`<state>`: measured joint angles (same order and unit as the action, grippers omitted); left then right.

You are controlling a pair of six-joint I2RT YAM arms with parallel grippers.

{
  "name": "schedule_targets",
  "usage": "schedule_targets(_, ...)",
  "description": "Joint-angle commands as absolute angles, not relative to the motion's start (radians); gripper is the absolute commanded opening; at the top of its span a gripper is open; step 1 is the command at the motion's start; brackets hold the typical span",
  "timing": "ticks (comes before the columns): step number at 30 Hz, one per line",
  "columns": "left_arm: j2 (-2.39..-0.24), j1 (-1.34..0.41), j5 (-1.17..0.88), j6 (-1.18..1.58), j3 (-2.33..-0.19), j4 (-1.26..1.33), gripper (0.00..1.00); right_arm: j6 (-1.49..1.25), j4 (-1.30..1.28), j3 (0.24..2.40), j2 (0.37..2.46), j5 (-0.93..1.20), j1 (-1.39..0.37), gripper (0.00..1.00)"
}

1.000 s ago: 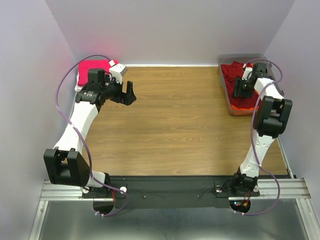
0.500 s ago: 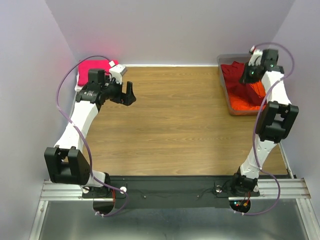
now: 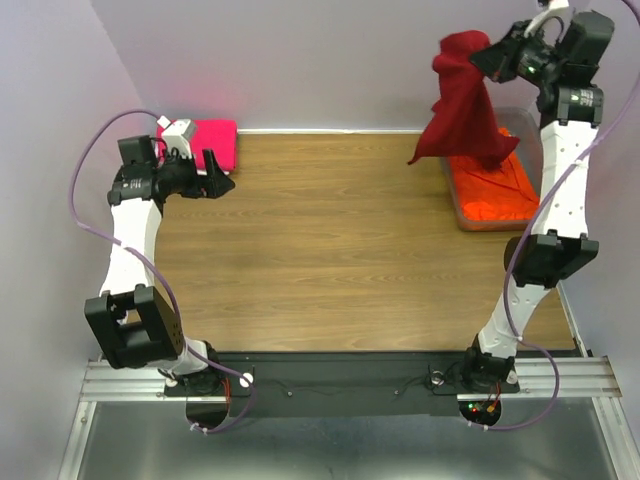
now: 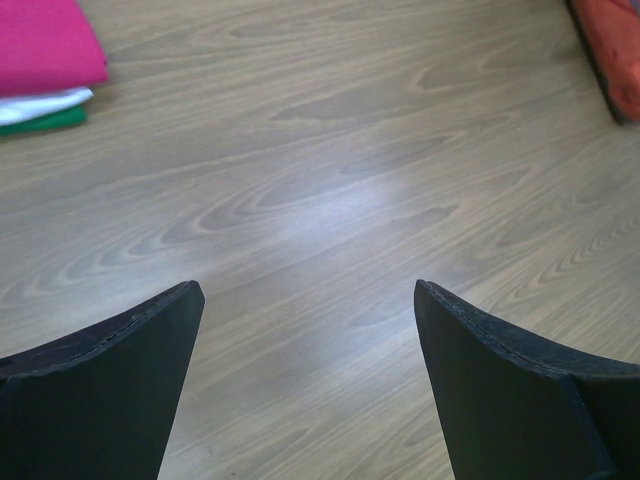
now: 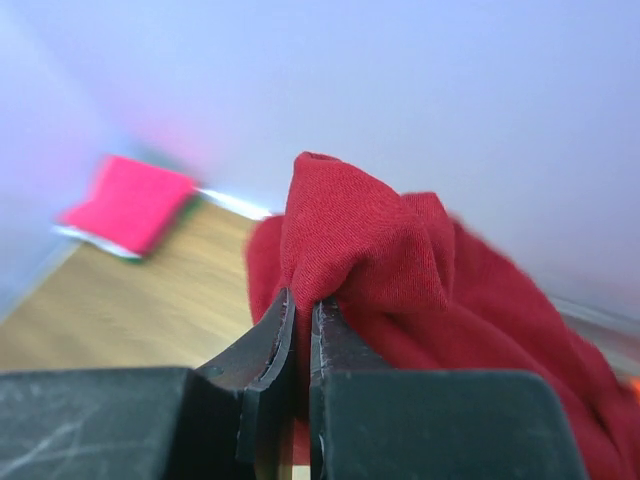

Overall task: Fold and stack the t-shirts
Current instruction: Move the tshirt to the center of the board

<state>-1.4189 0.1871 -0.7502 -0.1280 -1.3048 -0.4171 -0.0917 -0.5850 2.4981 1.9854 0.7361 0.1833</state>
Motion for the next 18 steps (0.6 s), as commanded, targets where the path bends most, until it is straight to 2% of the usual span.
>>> schedule_targets(1, -1.390, 0.215, -0.845, -0.124, -1.374, -0.413, 0.99, -0.299, -0.352, 2.505, 1.889, 0.877, 0.074, 0.01)
schedule_targets(8, -1.309, 0.227, -0.879, -0.123, -1.378, -0.387, 0.99, -0.406, -0.193, 2.352, 1.760, 0.790, -0.040, 0.01)
schedule_targets(13, -1.263, 0.226, -0.917, -0.123, -1.350, -0.376, 0.99, -0.313, -0.187, 1.991, 1.691, 0.775, -0.194, 0.00)
schedule_targets(18, -1.224, 0.227, -0.930, -0.169, -1.302, -0.385, 0.99, -0.282, -0.184, 1.830, 1.687, 0.831, -0.310, 0.01)
